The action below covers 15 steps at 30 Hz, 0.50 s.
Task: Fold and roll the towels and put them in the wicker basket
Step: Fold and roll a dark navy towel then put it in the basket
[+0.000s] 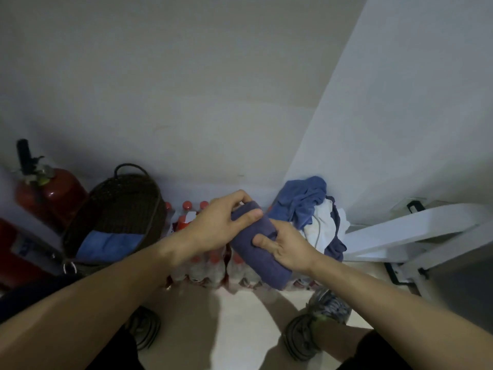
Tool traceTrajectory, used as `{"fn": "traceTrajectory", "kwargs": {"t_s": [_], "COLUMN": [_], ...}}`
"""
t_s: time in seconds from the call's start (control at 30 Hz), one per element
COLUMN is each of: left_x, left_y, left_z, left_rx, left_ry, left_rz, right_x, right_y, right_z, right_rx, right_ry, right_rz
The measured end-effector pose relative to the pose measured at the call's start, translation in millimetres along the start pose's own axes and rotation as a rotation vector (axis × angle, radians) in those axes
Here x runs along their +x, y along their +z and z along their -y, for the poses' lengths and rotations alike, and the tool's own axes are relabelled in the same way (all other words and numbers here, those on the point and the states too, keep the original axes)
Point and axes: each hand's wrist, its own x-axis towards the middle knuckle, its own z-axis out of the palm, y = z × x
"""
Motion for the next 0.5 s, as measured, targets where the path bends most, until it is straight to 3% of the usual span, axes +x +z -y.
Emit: {"fn": "traceTrajectory", "kwargs": {"t_s": [0.2, 0.37, 0.5], "left_x": [0, -11, -10], "left_y": [-68, -128, -173], "left_z": [24, 92, 151], "left_rx": [0.157, 0.181, 0.273], "left_ry": [0.053, -0.091, -0.229], "left_rz": [-0.029, -0.124, -0.197], "right_x": [60, 136, 193], "right_y": [20, 58, 99], "right_z": [39, 54, 50], "right_rx": [-0.179, -0.138, -0.088], "right_ry": [-0.014, 0.05, 0.042], "right_rz": [0.028, 0.252, 0.251]}}
